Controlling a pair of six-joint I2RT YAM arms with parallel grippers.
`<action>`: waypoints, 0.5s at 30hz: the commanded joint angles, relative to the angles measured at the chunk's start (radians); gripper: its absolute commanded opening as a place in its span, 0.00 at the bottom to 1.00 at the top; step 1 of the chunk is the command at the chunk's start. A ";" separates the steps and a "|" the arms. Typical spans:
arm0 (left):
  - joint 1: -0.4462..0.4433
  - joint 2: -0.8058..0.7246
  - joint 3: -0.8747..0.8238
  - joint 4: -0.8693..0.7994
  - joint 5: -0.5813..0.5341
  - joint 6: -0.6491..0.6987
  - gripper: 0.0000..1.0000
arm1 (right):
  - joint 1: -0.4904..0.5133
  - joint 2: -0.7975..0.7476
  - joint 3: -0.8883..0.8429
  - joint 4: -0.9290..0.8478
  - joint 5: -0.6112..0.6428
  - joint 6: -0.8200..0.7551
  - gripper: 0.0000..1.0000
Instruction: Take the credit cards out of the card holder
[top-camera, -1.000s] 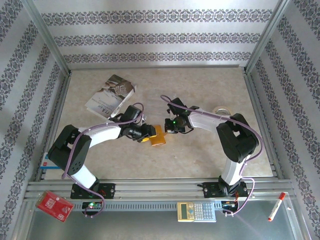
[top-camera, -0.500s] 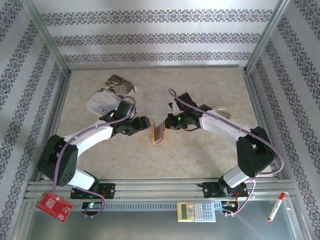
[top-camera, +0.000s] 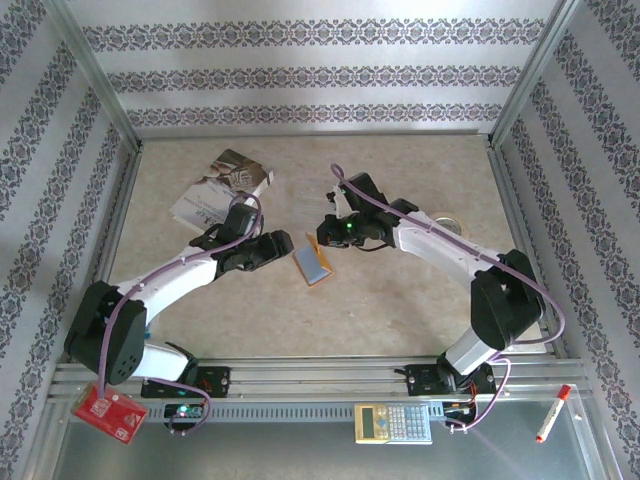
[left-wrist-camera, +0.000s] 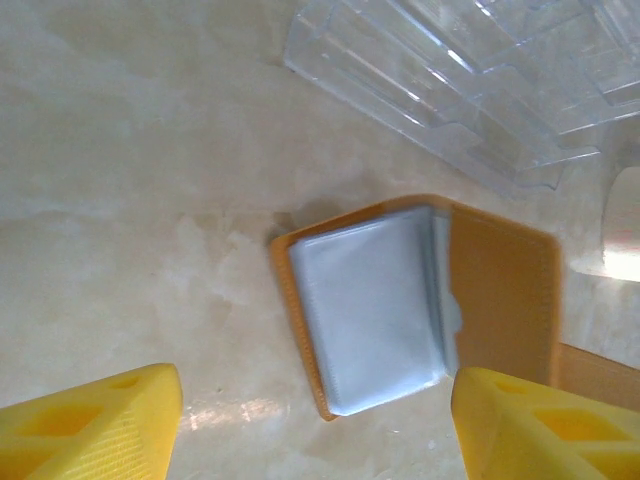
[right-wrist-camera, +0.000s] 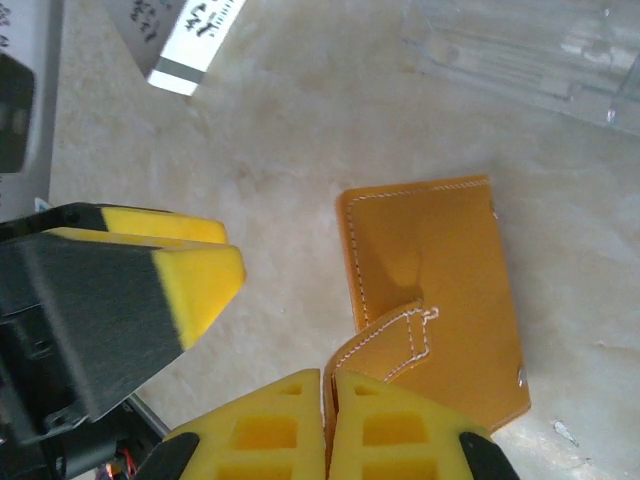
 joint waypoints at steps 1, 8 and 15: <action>0.010 0.041 0.003 0.059 0.084 0.013 0.68 | 0.006 0.026 0.003 -0.011 -0.006 0.025 0.00; -0.006 0.174 0.046 0.144 0.236 0.005 0.45 | -0.048 -0.005 -0.047 -0.024 0.027 0.027 0.00; -0.050 0.296 0.119 0.238 0.306 -0.023 0.34 | -0.126 -0.009 -0.124 -0.042 0.045 -0.039 0.00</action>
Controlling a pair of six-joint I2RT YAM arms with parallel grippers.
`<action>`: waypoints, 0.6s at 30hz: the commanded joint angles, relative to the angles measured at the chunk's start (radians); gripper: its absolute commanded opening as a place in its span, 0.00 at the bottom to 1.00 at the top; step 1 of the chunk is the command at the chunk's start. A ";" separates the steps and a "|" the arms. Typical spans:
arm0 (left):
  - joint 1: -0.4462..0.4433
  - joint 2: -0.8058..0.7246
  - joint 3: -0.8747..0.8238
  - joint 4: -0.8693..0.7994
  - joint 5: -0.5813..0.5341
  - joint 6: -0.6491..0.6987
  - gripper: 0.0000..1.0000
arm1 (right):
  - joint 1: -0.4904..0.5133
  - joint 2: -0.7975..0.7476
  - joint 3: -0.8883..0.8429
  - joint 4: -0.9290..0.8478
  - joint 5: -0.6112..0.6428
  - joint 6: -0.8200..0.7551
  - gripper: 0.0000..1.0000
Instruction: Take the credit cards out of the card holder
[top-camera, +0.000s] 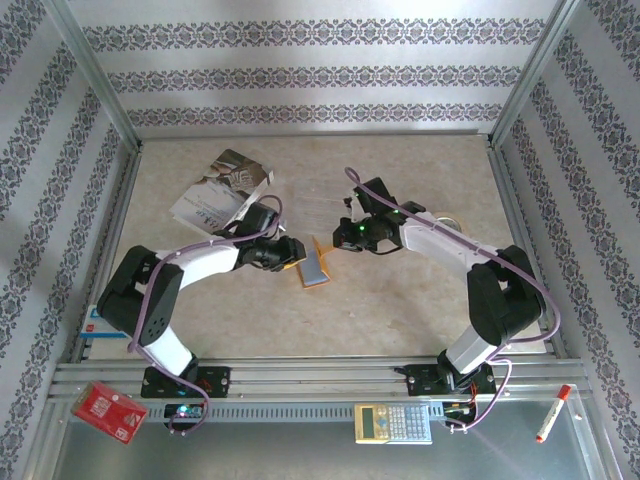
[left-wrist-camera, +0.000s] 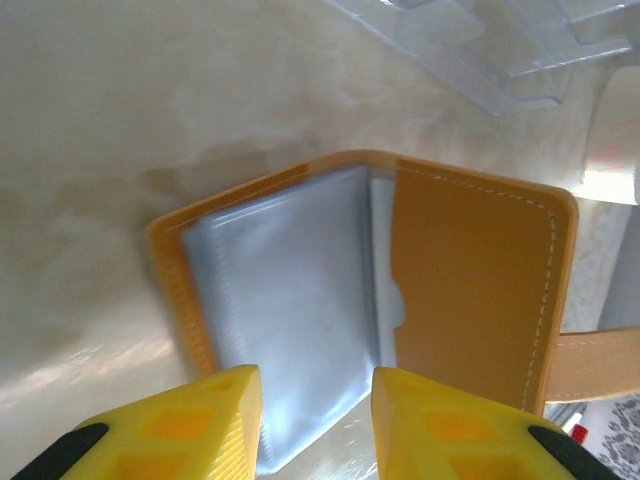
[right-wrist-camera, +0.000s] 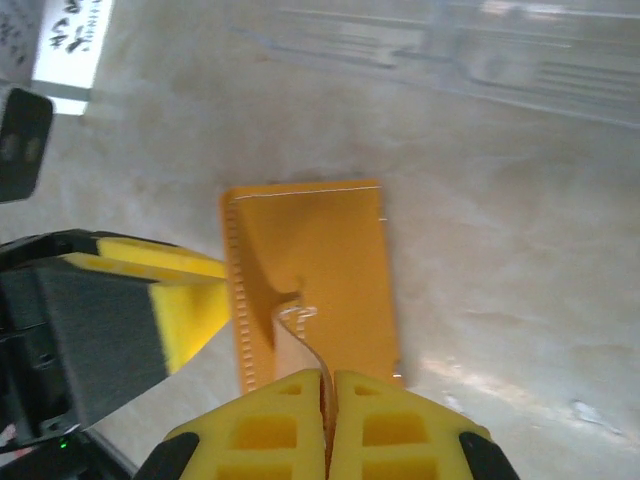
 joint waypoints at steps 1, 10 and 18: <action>-0.031 0.045 0.058 0.096 0.064 -0.024 0.34 | -0.031 -0.007 -0.033 -0.045 0.032 -0.051 0.00; -0.094 0.145 0.160 0.051 0.047 0.012 0.32 | -0.060 -0.022 -0.114 -0.063 0.062 -0.096 0.00; -0.134 0.207 0.223 -0.043 0.011 0.070 0.32 | -0.082 -0.035 -0.190 -0.061 0.125 -0.116 0.02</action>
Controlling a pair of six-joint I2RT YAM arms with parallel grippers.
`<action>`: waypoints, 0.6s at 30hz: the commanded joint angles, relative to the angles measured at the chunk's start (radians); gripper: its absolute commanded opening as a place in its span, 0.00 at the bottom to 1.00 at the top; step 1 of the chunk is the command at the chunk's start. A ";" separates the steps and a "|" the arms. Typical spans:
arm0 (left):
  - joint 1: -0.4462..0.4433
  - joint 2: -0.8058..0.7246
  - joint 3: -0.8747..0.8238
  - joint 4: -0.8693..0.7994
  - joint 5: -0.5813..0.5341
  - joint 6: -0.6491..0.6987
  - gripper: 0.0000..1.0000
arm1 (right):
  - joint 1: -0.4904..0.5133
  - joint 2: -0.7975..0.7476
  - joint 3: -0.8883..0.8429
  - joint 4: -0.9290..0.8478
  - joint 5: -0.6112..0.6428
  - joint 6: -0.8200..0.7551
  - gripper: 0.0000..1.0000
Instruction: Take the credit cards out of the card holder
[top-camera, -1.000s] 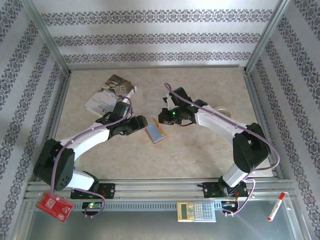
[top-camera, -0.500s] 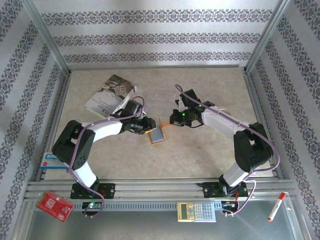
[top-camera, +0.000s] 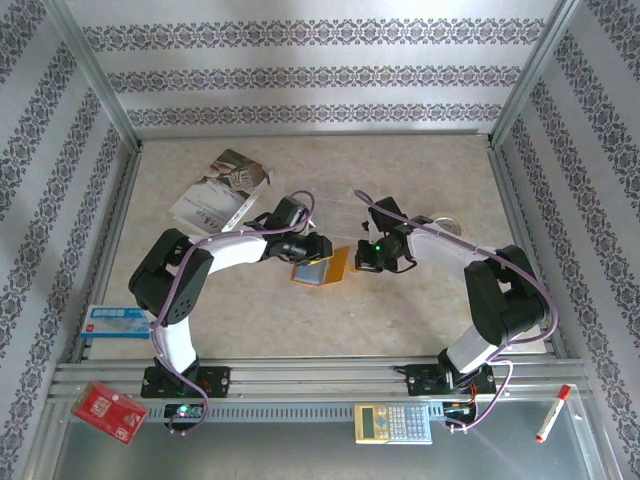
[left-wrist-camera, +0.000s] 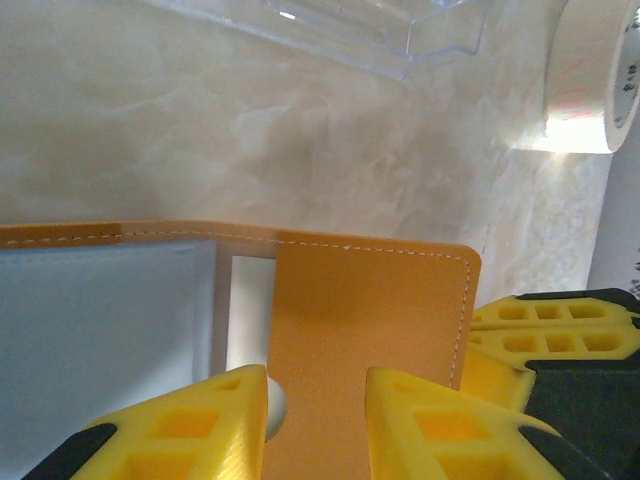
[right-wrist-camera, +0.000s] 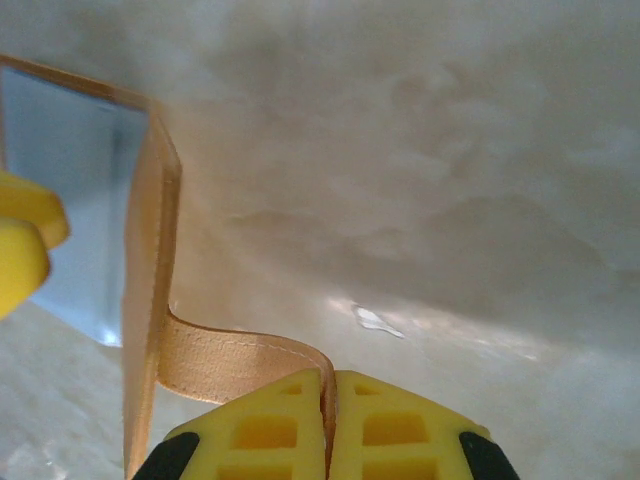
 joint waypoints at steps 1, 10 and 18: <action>-0.029 0.033 0.043 -0.053 -0.007 0.036 0.32 | -0.014 -0.024 -0.012 -0.004 0.062 -0.015 0.04; -0.062 0.108 0.099 -0.095 -0.054 0.030 0.26 | -0.018 -0.020 0.012 0.082 0.110 0.036 0.07; -0.064 0.138 0.102 -0.144 -0.107 0.027 0.23 | -0.021 -0.156 -0.007 0.069 0.170 0.082 0.25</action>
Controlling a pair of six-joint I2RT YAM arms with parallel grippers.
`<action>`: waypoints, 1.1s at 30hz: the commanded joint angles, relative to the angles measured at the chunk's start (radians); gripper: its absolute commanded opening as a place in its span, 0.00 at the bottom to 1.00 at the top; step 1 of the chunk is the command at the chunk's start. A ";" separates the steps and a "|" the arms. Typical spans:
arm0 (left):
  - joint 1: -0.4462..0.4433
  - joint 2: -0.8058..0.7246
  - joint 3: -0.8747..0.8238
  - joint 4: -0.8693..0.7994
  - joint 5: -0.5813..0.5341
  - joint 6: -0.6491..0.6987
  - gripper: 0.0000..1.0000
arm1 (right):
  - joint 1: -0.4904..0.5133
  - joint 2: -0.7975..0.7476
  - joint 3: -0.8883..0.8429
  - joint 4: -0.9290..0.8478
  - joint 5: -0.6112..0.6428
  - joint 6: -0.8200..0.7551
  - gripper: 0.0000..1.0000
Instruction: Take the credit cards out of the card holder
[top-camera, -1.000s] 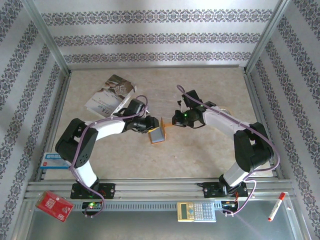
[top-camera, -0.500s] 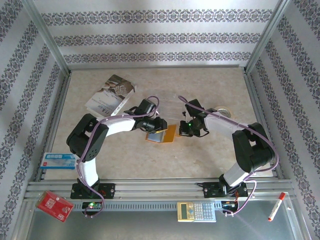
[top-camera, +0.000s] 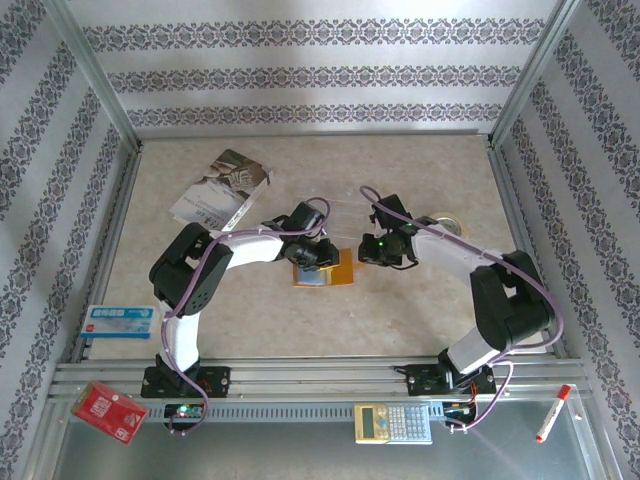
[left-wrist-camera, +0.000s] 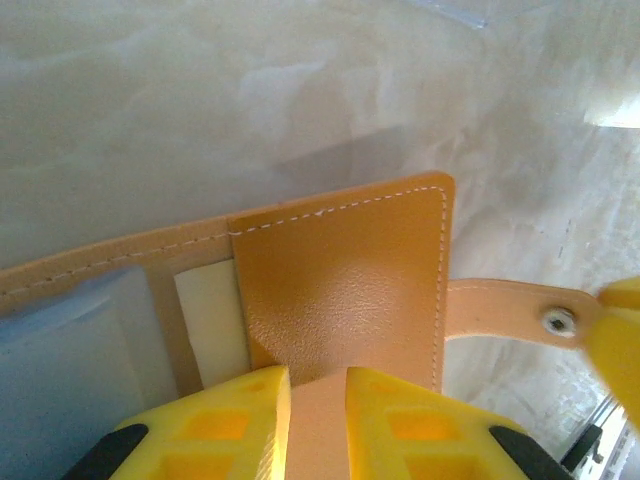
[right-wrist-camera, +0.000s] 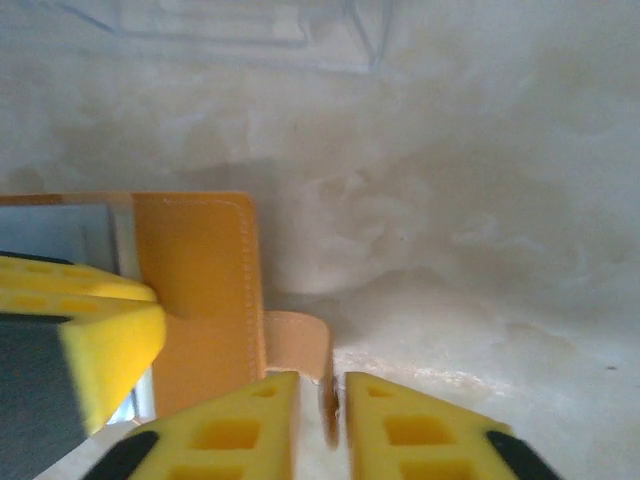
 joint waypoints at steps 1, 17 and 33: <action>-0.009 0.022 0.008 -0.077 -0.052 0.017 0.23 | -0.013 -0.112 -0.011 0.014 0.033 0.046 0.26; 0.007 -0.023 0.006 -0.016 0.023 0.000 0.19 | 0.065 0.060 -0.112 0.281 -0.234 0.176 0.14; 0.081 -0.287 -0.086 -0.272 -0.099 0.040 0.54 | 0.063 0.185 -0.124 0.249 -0.146 0.151 0.15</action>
